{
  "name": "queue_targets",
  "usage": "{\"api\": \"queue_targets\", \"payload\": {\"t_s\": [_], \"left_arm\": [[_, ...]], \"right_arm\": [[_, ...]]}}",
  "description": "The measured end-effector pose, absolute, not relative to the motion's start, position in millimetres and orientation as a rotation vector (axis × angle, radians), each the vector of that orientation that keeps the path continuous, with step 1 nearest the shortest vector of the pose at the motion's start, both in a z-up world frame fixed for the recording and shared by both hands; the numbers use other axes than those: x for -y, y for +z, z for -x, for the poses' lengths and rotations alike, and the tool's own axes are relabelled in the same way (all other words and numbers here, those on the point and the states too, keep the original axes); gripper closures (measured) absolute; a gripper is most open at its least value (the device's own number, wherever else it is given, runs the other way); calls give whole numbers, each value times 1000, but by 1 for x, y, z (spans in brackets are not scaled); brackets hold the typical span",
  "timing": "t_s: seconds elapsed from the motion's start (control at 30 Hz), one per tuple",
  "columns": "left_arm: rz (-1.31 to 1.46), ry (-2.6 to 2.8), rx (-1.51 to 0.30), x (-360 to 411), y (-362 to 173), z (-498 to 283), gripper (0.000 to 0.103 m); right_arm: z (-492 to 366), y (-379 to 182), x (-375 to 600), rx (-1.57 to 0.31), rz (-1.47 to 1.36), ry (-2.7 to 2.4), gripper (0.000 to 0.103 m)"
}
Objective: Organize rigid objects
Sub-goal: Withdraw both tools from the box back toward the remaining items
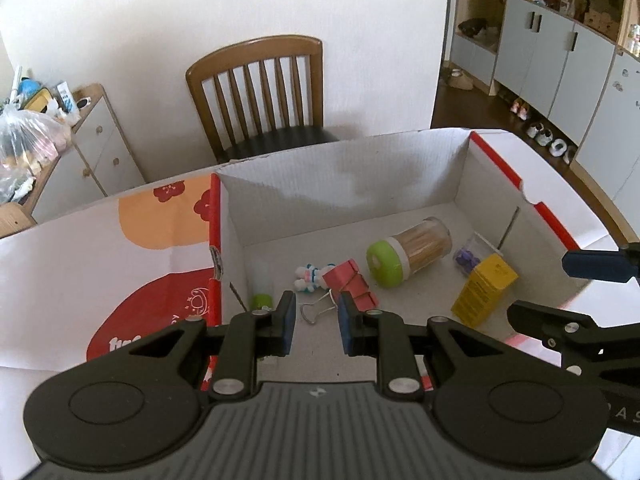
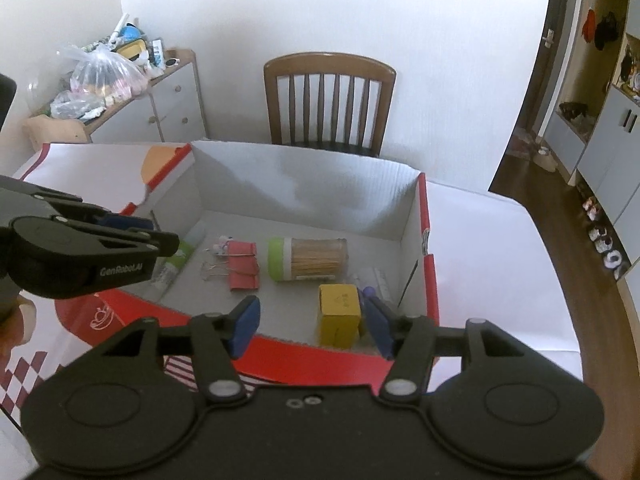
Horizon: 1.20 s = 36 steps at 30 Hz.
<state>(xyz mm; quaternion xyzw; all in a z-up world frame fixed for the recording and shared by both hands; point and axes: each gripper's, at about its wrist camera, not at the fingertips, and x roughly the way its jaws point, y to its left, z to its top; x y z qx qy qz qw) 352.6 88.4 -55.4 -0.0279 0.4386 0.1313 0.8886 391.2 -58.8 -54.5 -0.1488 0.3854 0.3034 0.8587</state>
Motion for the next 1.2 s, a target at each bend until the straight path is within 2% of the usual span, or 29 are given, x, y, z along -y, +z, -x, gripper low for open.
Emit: {"api": "queue_targets", "payload": {"t_s": [0.53,0.83,1.2], "left_arm": [[61,228,-835,-76,-26,-288,81],[55,198,-785,-64,-16,-248,81],[82,153,-815,-53,-38,-207,81]], "right_arm": [[-334,-29,82,-740,289,671,34],[-304,-19,108,-691,257,674,22],[-271,-40,147,-724,242,644,17]]}}
